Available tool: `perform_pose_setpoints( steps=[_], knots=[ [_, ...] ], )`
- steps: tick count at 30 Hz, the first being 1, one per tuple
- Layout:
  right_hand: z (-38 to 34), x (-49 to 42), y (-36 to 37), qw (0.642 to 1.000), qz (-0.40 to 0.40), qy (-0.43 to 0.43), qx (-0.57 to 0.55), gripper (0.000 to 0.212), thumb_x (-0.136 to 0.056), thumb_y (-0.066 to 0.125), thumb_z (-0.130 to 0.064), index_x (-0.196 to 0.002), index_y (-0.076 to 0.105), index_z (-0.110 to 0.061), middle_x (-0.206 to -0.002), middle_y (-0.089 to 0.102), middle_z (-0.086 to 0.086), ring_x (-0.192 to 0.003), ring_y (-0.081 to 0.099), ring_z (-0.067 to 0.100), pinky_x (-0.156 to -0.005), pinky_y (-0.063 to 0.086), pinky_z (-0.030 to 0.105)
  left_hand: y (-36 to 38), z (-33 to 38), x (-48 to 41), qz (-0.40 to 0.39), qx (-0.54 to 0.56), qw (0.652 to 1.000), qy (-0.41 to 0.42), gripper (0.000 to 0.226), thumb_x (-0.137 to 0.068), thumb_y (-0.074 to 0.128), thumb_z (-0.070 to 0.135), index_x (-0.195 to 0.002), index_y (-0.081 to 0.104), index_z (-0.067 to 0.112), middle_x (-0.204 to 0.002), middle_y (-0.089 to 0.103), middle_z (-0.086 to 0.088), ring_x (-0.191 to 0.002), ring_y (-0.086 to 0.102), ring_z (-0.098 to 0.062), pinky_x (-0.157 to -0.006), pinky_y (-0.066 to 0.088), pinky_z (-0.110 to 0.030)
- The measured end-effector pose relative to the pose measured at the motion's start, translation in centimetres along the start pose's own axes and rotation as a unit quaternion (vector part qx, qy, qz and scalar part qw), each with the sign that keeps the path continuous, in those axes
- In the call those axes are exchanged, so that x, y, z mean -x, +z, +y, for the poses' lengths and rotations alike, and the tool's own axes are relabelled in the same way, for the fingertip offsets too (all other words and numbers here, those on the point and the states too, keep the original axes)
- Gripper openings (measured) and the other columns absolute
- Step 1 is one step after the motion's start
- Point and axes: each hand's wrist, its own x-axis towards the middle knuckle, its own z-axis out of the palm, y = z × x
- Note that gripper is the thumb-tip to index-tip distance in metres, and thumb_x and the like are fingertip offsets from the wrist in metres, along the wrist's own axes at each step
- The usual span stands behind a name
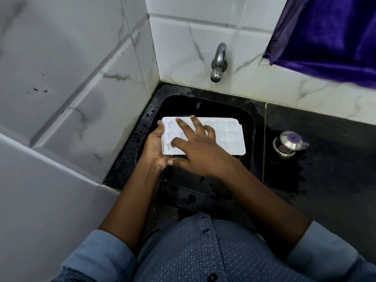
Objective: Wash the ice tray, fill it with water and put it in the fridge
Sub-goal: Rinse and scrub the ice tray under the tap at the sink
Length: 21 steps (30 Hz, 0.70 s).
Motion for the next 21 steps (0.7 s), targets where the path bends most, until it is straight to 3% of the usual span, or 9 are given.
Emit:
perform_pose_setpoints(
  steps=[4, 9, 14, 18, 21],
  knots=[
    [-0.51, -0.48, 0.1, 1.0, -0.012, -0.009, 0.004, 0.052, -0.096, 0.052, -0.069, -0.14, 0.052, -0.041, -0.176, -0.005, 0.005, -0.159, -0.017, 0.037, -0.121, 0.003, 0.063, -0.04, -0.07, -0.31, 0.007, 0.02, 1.0, -0.001, 0.066, -0.104, 0.047, 0.063, -0.119, 0.081, 0.009, -0.126, 0.075, -0.021, -0.11, 0.076, -0.04, -0.087, 0.063, -0.059],
    [-0.34, -0.72, -0.05, 1.0, 0.003, -0.006, -0.003, 0.044, -0.097, 0.053, -0.065, -0.131, 0.057, -0.037, -0.176, -0.002, 0.007, -0.159, -0.016, 0.038, -0.121, 0.004, 0.064, 0.07, 0.06, -0.17, -0.009, 0.015, 1.0, 0.005, 0.062, -0.102, 0.05, 0.061, -0.122, 0.08, 0.011, -0.132, 0.073, -0.02, -0.113, 0.075, -0.041, -0.081, 0.063, -0.059],
    [-0.43, -0.74, -0.49, 1.0, 0.001, 0.012, 0.002, 0.052, -0.098, 0.052, -0.064, -0.143, 0.05, -0.037, -0.176, -0.003, 0.005, -0.16, -0.014, 0.037, -0.122, 0.004, 0.063, -0.01, 0.07, -0.61, 0.023, 0.021, 0.999, 0.019, 0.061, -0.107, 0.044, 0.058, -0.133, 0.069, 0.008, -0.124, 0.076, -0.022, -0.107, 0.077, -0.039, -0.08, 0.065, -0.053],
    [-0.49, -0.41, -0.54, 1.0, 0.026, -0.012, -0.006, 0.041, -0.098, 0.055, -0.063, -0.125, 0.063, -0.033, -0.176, 0.005, 0.006, -0.16, -0.01, 0.038, -0.121, 0.006, 0.062, -0.17, 0.38, -0.4, 0.008, 0.007, 1.0, 0.025, 0.059, -0.104, 0.048, 0.055, -0.115, 0.083, 0.008, -0.119, 0.078, -0.019, -0.106, 0.078, -0.036, -0.077, 0.065, -0.052],
    [-0.66, -0.45, -0.37, 1.0, 0.007, -0.005, 0.01, 0.048, -0.098, 0.052, -0.065, -0.138, 0.056, -0.039, -0.176, 0.001, 0.005, -0.16, -0.011, 0.038, -0.121, 0.005, 0.063, -0.31, 0.42, -0.27, -0.003, 0.001, 1.0, 0.009, 0.062, -0.102, 0.05, 0.059, -0.119, 0.082, 0.009, -0.126, 0.075, -0.02, -0.113, 0.075, -0.039, -0.085, 0.063, -0.057]
  ],
)
